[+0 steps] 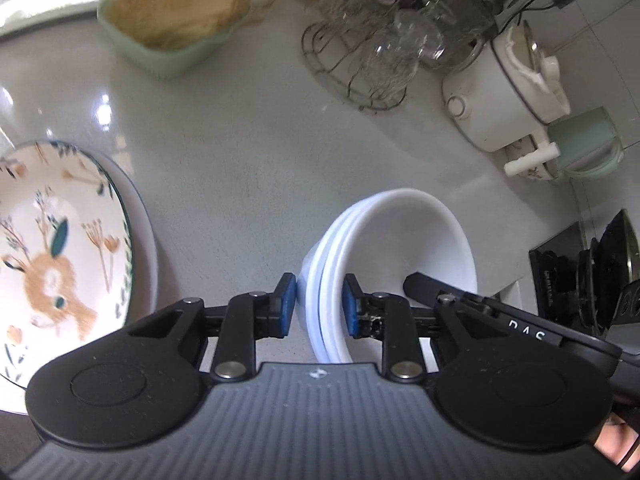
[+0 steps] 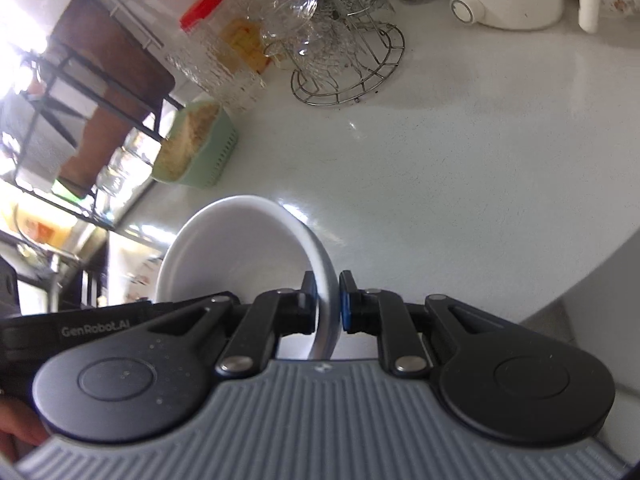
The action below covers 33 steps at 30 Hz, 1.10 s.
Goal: Organize plates and bowls
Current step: 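Carry the nested bowls with both grippers over the rabbit-pattern plate stack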
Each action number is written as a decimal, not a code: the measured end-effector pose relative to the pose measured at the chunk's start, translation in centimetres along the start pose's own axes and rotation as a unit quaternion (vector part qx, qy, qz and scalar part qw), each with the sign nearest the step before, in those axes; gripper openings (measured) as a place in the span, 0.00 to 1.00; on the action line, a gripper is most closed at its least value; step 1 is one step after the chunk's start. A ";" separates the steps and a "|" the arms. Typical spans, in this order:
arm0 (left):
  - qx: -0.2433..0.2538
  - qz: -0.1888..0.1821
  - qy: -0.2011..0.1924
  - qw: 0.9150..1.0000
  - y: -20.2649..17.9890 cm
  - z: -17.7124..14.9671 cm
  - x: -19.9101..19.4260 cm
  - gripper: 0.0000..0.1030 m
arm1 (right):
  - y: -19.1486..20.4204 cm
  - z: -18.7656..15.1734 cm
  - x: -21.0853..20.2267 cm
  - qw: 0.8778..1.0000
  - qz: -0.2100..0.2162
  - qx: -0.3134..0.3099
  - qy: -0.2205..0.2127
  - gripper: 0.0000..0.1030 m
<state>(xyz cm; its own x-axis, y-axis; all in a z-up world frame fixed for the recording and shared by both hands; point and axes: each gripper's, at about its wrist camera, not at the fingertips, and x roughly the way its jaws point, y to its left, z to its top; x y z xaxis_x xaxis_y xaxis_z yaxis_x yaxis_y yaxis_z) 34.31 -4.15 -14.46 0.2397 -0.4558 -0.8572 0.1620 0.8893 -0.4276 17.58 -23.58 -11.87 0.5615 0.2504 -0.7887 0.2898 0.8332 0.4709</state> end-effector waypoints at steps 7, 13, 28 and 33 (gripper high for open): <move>0.025 -0.002 0.000 1.000 -0.6 1.3 -2.7 0.28 | 2.5 -0.6 -1.7 1.000 -0.004 -0.004 -0.009 0.14; 0.040 -0.005 -0.005 0.999 0.5 1.1 -5.0 0.28 | 4.7 -1.2 -2.6 1.000 -0.005 -0.012 -0.028 0.15; -0.021 0.015 -0.038 0.999 10.8 -1.1 -8.6 0.28 | 12.3 -4.8 2.0 0.997 0.015 -0.070 0.020 0.15; -0.063 0.010 -0.041 0.997 15.1 -1.8 -9.2 0.28 | 14.8 -5.6 4.6 0.995 0.020 -0.087 0.044 0.16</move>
<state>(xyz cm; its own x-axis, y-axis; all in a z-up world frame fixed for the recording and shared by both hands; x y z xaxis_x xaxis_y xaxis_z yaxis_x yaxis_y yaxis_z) 32.86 13.60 -13.51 0.3191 -0.4351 -0.8420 0.0361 0.8933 -0.4479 20.12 -7.36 -10.69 0.4983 0.3215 -0.8052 0.1260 0.8920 0.4341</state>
